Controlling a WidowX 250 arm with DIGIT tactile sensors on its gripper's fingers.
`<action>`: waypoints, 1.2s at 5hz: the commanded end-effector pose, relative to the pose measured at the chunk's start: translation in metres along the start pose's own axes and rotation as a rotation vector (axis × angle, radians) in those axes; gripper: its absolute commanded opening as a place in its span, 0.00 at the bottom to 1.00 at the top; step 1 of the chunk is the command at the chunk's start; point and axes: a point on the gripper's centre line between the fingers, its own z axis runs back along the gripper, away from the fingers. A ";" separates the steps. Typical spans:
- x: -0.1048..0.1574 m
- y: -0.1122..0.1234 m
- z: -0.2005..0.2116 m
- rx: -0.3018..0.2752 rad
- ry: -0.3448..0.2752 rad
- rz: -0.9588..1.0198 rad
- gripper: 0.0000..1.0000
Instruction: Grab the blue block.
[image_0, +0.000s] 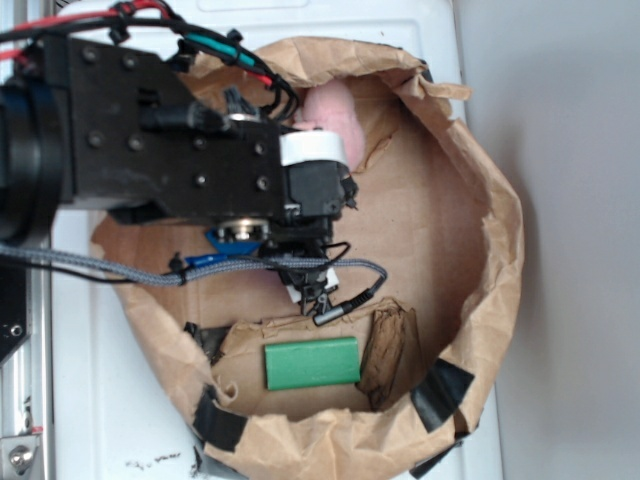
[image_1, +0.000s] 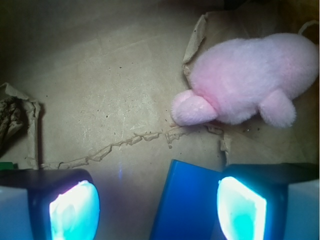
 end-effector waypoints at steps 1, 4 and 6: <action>-0.014 0.037 0.022 -0.089 -0.009 0.021 1.00; -0.013 0.021 0.009 -0.078 -0.007 0.029 1.00; -0.017 0.012 -0.011 -0.066 -0.030 0.044 1.00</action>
